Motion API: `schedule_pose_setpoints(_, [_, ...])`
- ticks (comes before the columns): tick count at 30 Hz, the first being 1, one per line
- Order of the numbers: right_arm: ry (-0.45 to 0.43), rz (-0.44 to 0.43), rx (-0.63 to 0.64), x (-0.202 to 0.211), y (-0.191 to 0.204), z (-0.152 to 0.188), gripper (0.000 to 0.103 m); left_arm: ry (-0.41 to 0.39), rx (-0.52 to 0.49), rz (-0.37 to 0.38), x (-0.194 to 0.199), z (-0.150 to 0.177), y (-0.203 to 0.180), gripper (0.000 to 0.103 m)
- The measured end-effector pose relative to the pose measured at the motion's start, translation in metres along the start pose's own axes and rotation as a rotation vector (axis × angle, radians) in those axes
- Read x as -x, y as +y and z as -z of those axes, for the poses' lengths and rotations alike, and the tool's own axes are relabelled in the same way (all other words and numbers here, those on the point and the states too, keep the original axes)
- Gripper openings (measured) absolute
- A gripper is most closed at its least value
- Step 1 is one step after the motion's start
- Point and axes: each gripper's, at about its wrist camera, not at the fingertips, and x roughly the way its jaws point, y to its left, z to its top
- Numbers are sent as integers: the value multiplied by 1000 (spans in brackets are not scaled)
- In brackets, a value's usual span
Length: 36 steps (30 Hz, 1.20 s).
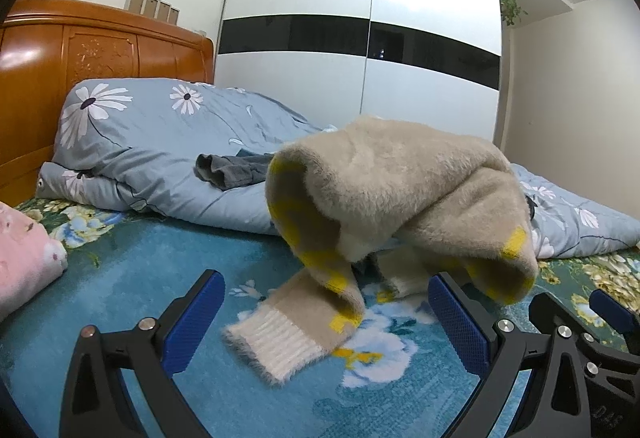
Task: Fold clothes
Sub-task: 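Approach the crumpled beige sweater with both grippers open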
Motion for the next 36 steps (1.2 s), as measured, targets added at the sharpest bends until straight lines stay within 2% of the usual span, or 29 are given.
schedule_pose_setpoints(9, [-28, -15, -8, 6, 3, -2, 103, -20, 20, 5, 7, -2, 4, 103])
schedule_pose_setpoints(16, [-36, 4, 17, 8, 6, -1, 103, -41, -24, -55, 9, 0, -2, 103])
schedule_pose_setpoints(36, [-60, -21, -10, 9, 1, 1, 103, -36, -16, 12, 7, 3, 5, 103])
